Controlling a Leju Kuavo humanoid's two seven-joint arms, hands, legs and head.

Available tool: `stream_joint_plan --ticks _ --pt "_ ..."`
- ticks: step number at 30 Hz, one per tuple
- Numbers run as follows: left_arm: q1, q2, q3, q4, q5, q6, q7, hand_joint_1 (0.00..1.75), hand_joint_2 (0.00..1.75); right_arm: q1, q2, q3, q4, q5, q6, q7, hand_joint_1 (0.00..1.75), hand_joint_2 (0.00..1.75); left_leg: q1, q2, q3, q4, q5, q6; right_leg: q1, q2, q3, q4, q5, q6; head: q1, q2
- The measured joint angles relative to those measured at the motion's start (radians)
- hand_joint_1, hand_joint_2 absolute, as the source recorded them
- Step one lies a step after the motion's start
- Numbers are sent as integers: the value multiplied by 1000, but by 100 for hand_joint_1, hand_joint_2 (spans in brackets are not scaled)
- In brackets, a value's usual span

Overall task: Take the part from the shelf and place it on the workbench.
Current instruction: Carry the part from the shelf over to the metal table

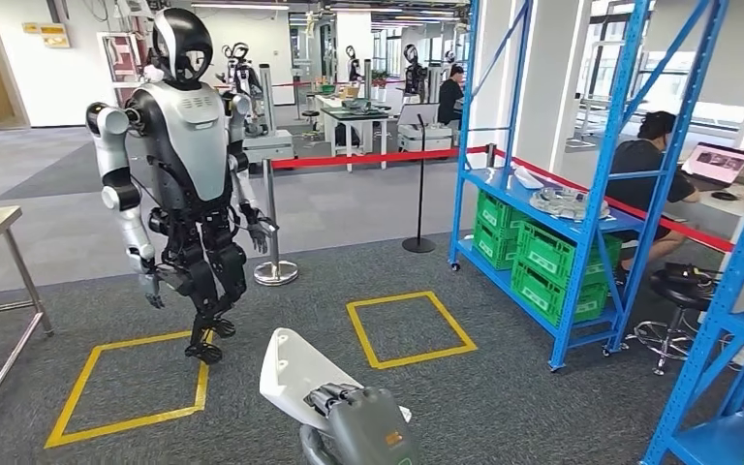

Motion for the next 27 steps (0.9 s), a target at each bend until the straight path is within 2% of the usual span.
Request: stream_joint_plan --ticks 1,3,4,5,6,7,8,10,11,12,14,15,16,18,19,20,21,22,23,24,26,27 --pt "1 0 0 0 0 0 0 0 175 0 0 0 0 0 0 -1 175 175 3 -12 0 -2 3 6 -3 32 -13 31 -19 6 1 0" --pt "0 -1 0 0 0 0 -1 0 175 3 -3 1 2 0 1 -1 175 175 4 -37 -2 -3 6 14 -7 99 -71 152 -80 14 3 0" --pt "-1 -1 0 0 0 0 -1 0 175 6 -5 2 3 0 2 -1 175 175 4 -52 -4 -2 6 16 -7 111 -106 221 -107 15 4 0" --pt "0 -1 0 0 0 0 -1 0 175 10 -7 2 5 0 2 0 175 175 3 -68 -5 -1 7 17 -7 115 -131 268 -118 14 5 0" --pt "1 -1 0 0 0 0 -1 0 175 13 -8 2 6 0 3 -1 175 175 3 -84 -6 0 7 17 -7 118 -140 280 -110 13 5 0" --pt "2 -2 0 0 0 0 -1 0 175 14 -8 3 7 0 3 -1 175 175 3 -101 -7 2 8 16 -7 122 -128 249 -83 9 6 0" --pt "3 -2 0 0 0 0 -1 0 175 14 -8 3 7 0 3 -1 175 175 3 -117 -7 4 8 14 -7 132 -98 184 -45 5 6 0" --pt "3 -5 0 0 0 1 -1 0 175 13 -8 3 7 0 3 -1 175 175 3 -146 -10 8 10 7 -8 178 -35 49 8 -3 6 0" --pt "2 -6 0 0 0 1 -1 0 175 13 -8 3 8 0 4 -1 175 175 4 -157 -13 9 11 2 -8 193 -19 13 18 -6 6 0" --pt "3 -7 0 0 0 2 -1 0 175 13 -9 3 8 0 4 -1 175 175 6 -168 -16 7 13 -5 -7 199 -13 -2 18 -9 6 0" --pt "7 -7 0 0 0 5 -1 0 175 14 -8 3 8 2 4 0 175 175 8 -186 -23 2 19 -19 -6 175 -9 -8 24 -18 6 0" --pt "8 -7 0 0 0 6 -1 0 175 14 -6 3 8 5 3 -1 175 175 7 -174 -28 7 16 -24 -8 163 -5 -15 28 -25 4 0" --pt "8 -8 0 1 0 7 -1 0 175 14 -5 3 8 8 3 -1 175 175 4 -147 -41 28 1 -28 -10 149 -1 -21 32 -31 3 0" --pt "4 -10 0 1 0 8 -1 0 175 17 -4 3 10 15 2 -2 175 175 1 -74 -89 128 -57 -36 -10 119 1 -28 35 -40 -1 0" --pt "2 -10 0 1 -1 8 -1 0 175 18 -5 3 11 18 1 -3 175 175 3 -53 -120 193 -89 -40 -8 102 1 -28 34 -42 -2 0" --pt "1 -10 0 1 -1 9 -1 0 175 21 -5 3 13 21 1 -3 175 175 5 -44 -143 244 -107 -44 -7 87 1 -28 33 -42 -2 0" --pt "2 -10 0 1 -1 9 -1 0 175 23 -5 3 16 24 0 -3 175 175 8 -38 -151 266 -108 -47 -7 71 1 -27 31 -42 -2 0" --pt "2 -10 1 1 -2 9 -1 0 175 25 -5 3 17 27 -2 -4 175 175 10 -33 -141 250 -91 -50 -8 56 1 -27 30 -40 -3 0" --pt "3 -9 1 0 -2 9 -1 0 175 25 -5 3 19 30 -4 -4 175 175 12 -23 -111 198 -62 -53 -9 43 2 -25 28 -37 -3 0" --pt "3 -9 1 0 -2 9 -1 0 175 25 -5 3 19 33 -6 -4 175 175 13 1 -73 127 -34 -54 -8 30 3 -23 24 -33 -3 0" --pt "0 -9 1 0 -2 9 -2 0 175 25 -6 3 20 35 -10 -4 175 175 10 37 -17 26 -1 -43 -4 8 4 -15 15 -21 -3 0" --pt "-1 -10 1 0 -2 9 -3 0 175 25 -6 3 20 37 -12 -4 175 175 7 44 -8 10 1 -33 0 -2 6 -12 12 -15 -2 0"
